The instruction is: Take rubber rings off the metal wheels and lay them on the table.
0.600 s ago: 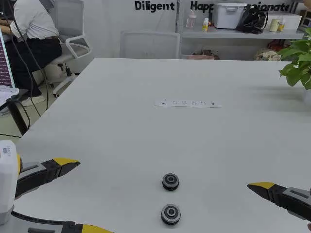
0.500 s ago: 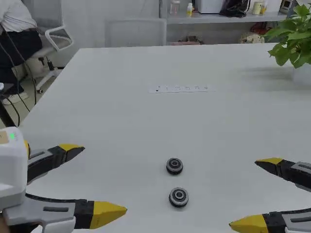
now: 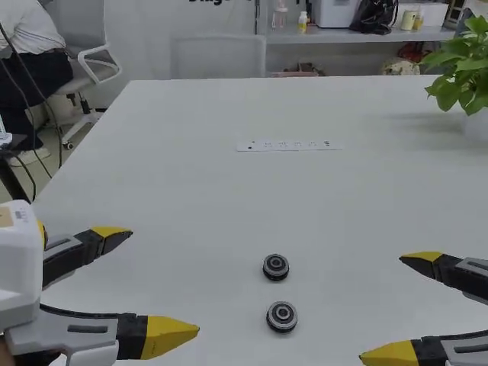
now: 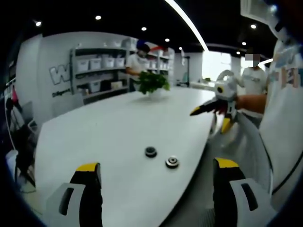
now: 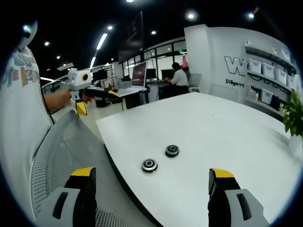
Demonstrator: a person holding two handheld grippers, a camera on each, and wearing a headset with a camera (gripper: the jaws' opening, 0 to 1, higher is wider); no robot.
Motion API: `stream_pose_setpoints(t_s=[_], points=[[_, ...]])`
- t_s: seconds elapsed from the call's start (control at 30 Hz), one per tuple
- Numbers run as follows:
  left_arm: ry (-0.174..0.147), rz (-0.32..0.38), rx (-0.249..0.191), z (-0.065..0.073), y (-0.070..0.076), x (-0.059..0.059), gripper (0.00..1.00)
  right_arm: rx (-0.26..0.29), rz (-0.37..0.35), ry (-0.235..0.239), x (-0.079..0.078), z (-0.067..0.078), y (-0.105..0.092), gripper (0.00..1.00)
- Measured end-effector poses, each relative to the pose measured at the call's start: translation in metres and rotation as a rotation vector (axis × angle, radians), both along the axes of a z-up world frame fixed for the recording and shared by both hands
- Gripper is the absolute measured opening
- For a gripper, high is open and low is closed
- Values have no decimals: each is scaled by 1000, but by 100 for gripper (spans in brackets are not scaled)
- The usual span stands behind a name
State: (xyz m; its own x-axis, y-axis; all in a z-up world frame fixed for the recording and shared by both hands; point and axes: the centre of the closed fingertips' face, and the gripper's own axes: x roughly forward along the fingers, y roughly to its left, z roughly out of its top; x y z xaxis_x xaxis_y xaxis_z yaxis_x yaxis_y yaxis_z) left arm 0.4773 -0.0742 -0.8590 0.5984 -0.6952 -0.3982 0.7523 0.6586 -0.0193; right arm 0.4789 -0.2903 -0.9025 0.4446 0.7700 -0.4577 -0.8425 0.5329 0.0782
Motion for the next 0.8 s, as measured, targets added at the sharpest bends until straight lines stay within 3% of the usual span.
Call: stream_pose_setpoints(t_s=[0.8], points=[[-14, 9, 6, 4, 5, 7, 99, -14, 20, -4, 7, -1, 1, 99]])
